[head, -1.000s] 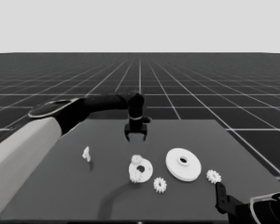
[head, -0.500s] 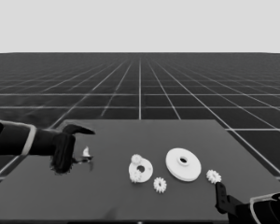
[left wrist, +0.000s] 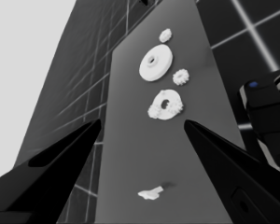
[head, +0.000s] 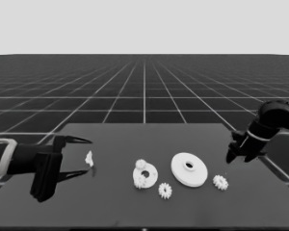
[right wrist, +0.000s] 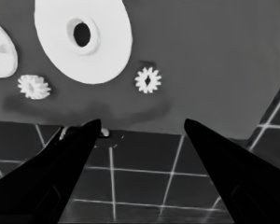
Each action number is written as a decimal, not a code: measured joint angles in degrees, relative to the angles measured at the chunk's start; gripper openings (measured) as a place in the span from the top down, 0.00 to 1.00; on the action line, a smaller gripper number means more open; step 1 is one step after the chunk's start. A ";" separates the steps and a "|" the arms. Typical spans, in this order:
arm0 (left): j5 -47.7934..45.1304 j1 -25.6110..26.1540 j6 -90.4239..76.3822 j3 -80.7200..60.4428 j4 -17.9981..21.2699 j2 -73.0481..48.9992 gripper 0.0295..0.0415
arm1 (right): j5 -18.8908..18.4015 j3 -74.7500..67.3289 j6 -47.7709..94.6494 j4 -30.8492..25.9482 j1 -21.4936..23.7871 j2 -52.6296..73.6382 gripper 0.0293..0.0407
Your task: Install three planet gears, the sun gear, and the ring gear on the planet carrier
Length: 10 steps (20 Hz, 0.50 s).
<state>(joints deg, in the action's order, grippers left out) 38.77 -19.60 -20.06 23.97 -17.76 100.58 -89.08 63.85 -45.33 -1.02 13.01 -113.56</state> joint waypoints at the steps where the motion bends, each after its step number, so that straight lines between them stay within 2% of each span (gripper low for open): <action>1: -0.01 0.00 -0.02 -0.01 0.00 -0.01 0.25 | -1.04 2.49 -0.59 -0.14 0.10 -1.27 0.19; 5: -0.02 0.00 -0.03 -0.03 -0.01 -0.03 0.25 | -2.34 5.86 -1.26 -0.24 0.12 -3.04 0.19; 6: -0.02 0.00 -0.04 -0.03 -0.01 -0.03 0.25 | 5.29 5.55 -1.31 7.98 -9.44 -2.90 0.19; 7: -0.02 -0.01 -0.04 -0.03 -0.01 -0.03 0.25 | 9.89 7.82 -1.16 12.86 -17.16 -4.21 0.19; 8: -0.02 -0.01 -0.04 -0.03 -0.01 -0.03 0.25 | 12.58 10.56 -0.76 15.35 -21.27 -5.81 0.19; 10: -0.02 -0.01 -0.04 -0.03 -0.01 -0.03 0.25 | 15.10 14.00 -0.10 17.24 -24.61 -7.80 0.19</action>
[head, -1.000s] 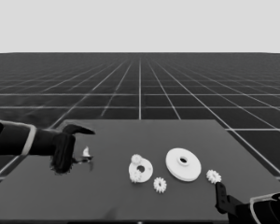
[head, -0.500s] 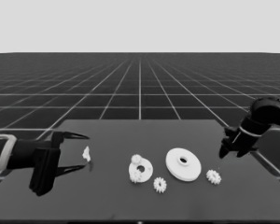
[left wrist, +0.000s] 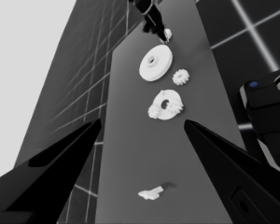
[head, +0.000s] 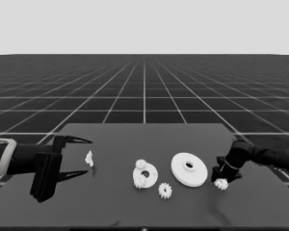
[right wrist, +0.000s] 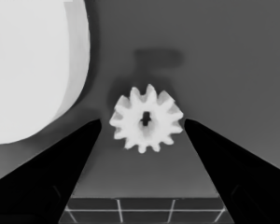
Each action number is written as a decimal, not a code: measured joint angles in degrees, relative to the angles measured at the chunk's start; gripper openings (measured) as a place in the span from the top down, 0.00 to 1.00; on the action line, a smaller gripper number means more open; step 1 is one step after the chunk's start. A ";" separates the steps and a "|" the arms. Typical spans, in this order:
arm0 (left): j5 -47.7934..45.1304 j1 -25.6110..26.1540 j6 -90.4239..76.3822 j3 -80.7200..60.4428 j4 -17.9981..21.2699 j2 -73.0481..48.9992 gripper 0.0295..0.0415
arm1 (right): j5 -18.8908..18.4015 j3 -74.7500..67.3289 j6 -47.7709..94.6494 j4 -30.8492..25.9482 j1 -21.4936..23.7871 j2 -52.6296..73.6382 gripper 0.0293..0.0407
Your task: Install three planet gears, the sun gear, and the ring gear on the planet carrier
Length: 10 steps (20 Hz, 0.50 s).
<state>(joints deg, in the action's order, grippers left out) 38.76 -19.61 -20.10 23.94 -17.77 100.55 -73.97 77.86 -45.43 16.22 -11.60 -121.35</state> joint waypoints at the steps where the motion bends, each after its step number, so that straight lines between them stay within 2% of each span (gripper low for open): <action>1: 0.00 0.00 0.00 0.00 0.00 0.00 0.25 | 0.55 0.85 0.18 0.35 -0.64 -0.48 0.19; 5: 0.00 0.00 0.00 0.00 0.00 0.00 0.25 | 1.26 1.94 0.42 0.77 -1.40 -1.07 0.19; 7: 0.00 0.00 0.00 0.00 0.00 0.00 0.25 | 1.32 2.04 0.44 0.80 -1.45 -1.12 0.82; 10: 0.00 0.00 0.00 0.00 0.00 0.00 0.25 | 1.34 2.08 0.45 0.82 -1.43 -1.13 0.84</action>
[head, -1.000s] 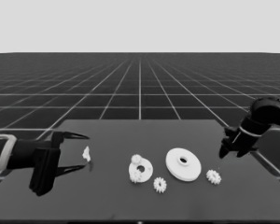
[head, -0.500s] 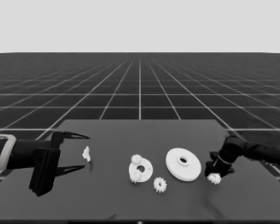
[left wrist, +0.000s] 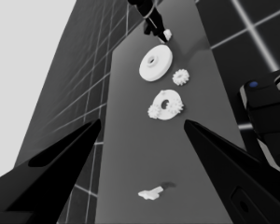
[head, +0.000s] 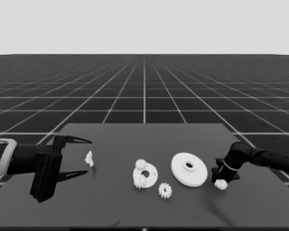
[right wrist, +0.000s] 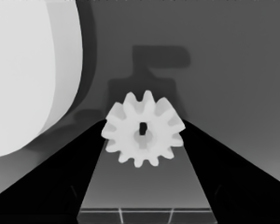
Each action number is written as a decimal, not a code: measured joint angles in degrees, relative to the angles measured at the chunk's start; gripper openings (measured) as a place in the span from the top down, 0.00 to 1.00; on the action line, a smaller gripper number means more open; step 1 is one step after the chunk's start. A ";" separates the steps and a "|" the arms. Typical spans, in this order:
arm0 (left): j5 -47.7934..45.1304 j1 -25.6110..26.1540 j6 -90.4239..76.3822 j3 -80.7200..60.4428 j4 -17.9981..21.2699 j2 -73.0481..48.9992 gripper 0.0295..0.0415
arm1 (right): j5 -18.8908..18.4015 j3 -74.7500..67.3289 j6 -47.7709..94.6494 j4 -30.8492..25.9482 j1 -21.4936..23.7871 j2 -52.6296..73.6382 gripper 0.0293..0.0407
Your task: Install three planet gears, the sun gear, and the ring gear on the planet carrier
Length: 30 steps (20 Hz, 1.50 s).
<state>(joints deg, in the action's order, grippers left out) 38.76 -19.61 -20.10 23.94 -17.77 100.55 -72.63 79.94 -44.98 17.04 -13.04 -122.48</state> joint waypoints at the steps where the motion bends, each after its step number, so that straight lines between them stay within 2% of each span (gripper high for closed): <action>1: 0.00 0.00 0.00 0.00 0.00 0.00 0.25 | 0.00 0.00 0.00 0.00 0.00 0.00 0.84; 5: 0.00 0.00 0.00 0.00 0.00 0.00 0.25 | 0.01 0.01 0.00 0.00 0.00 0.00 0.84; 6: 0.00 0.00 0.00 0.00 0.00 0.00 0.25 | -7.71 -8.83 -1.97 -5.72 7.37 4.68 0.84; 7: 0.00 0.00 0.00 0.00 0.00 0.00 0.25 | -12.31 -11.51 -2.34 -10.66 15.12 6.40 0.84; 8: 0.00 0.00 0.00 0.00 0.00 0.00 0.25 | -15.05 -11.59 -2.23 -13.88 19.87 6.55 0.84; 10: 0.00 0.00 0.00 0.00 0.00 0.00 0.25 | -17.62 -10.64 -1.95 -16.83 24.15 6.07 0.84; 13: 0.00 0.00 0.00 0.00 0.00 0.00 0.25 | -18.69 -9.94 -1.77 -18.01 25.78 5.71 0.84; 15: 0.00 0.00 0.00 0.00 0.00 0.00 0.25 | -18.87 -9.80 -1.73 -18.21 26.03 5.65 0.84; 16: 0.00 0.00 0.00 0.00 0.00 0.00 0.25 | -18.36 -16.52 -23.68 -18.69 26.00 -2.41 0.84; 17: 0.00 0.00 0.00 0.00 0.00 0.00 0.25 | -17.84 -15.54 -34.99 -18.86 25.97 -18.17 0.84; 18: 0.00 0.00 0.00 0.00 0.00 0.00 0.25 | -17.67 -9.53 -37.57 -18.85 25.91 -28.86 0.84; 20: 0.00 0.00 0.00 0.00 0.00 0.00 0.25 | -17.67 -0.09 -36.34 -18.76 25.82 -38.52 0.84; 25: 0.00 0.00 0.00 0.00 0.00 0.00 0.25 | -17.74 5.94 -34.53 -18.67 25.72 -42.94 0.84; 26: 0.00 0.00 0.00 0.00 0.00 0.00 0.25 | -16.11 5.79 -34.71 -9.90 18.46 -42.93 0.84; 27: 0.00 0.00 0.00 0.00 0.00 0.00 0.25 | -15.03 7.53 -33.63 -4.68 12.05 -43.41 0.84; 28: 0.00 0.00 0.00 0.00 0.00 0.00 0.25 | -14.09 9.76 -32.24 -1.82 8.59 -44.01 0.84; 30: 0.00 0.00 0.00 0.00 0.00 0.00 0.25 | -12.87 12.61 -30.56 0.60 5.75 -44.81 0.84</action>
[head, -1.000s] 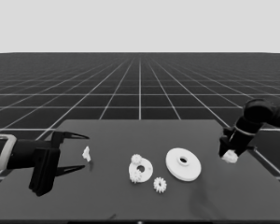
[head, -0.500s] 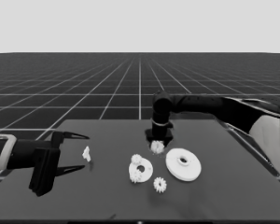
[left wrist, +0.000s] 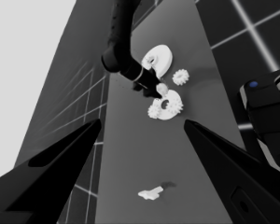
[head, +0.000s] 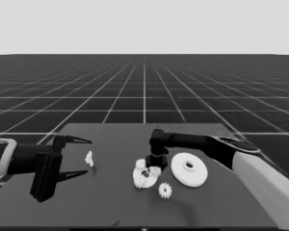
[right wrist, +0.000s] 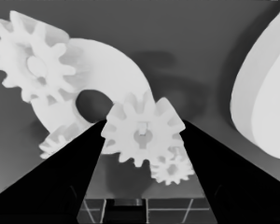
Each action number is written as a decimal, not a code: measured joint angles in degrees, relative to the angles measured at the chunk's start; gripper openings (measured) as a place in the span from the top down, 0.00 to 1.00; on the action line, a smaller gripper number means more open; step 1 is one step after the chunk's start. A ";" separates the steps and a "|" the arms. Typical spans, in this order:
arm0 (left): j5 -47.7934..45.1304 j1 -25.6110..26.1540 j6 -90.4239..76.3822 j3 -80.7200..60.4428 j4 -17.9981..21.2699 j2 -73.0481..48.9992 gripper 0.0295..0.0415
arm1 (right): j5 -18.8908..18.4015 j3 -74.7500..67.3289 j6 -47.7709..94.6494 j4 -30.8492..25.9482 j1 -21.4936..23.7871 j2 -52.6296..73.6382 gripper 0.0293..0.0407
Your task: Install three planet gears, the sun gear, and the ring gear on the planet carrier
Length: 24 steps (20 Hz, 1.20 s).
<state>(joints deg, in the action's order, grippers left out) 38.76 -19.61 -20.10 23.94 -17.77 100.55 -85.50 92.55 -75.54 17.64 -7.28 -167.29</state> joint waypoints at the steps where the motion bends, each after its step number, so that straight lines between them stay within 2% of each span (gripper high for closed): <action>1: 0.00 0.00 0.00 0.00 0.00 0.00 0.25 | 0.31 0.70 0.40 0.49 -0.54 -0.21 0.84; 5: 0.00 0.00 0.00 0.00 0.00 0.00 0.25 | 0.72 1.56 0.89 1.10 -1.15 -0.47 0.84; 7: 0.00 0.00 0.00 0.00 0.00 0.00 0.25 | 0.76 1.64 0.93 1.15 -1.20 -0.49 0.31; 8: 0.00 0.00 0.00 0.00 0.00 0.00 0.25 | 0.76 1.65 0.94 1.16 -1.21 -0.50 0.23; 10: 0.00 0.00 0.00 0.00 0.00 0.00 0.25 | 0.77 1.67 0.95 1.17 -1.22 -0.50 0.20; 15: 0.00 0.00 0.00 0.00 0.00 0.00 0.25 | 0.78 1.68 0.95 1.18 -1.22 -0.50 0.19; 16: 0.00 0.00 0.00 0.00 0.00 0.00 0.25 | -3.00 -5.71 -3.36 -5.99 4.75 1.71 0.19; 17: 0.00 0.00 0.00 0.00 0.00 0.00 0.25 | -4.09 -7.87 -4.85 -11.28 11.22 2.19 0.19; 18: 0.00 0.00 0.00 0.00 0.00 0.00 0.25 | -4.41 -7.85 -4.90 -14.60 15.07 2.09 0.19; 20: 0.00 0.00 0.00 0.00 0.00 0.00 0.25 | -4.68 -6.98 -4.36 -17.67 18.44 1.81 0.19; 24: 0.00 0.00 0.00 0.00 0.00 0.00 0.25 | -4.84 -6.29 -3.89 -19.07 19.81 1.60 0.19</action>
<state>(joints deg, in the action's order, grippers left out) 38.76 -19.61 -20.10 23.94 -17.77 100.55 -90.34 86.26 -79.42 -1.43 12.52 -165.69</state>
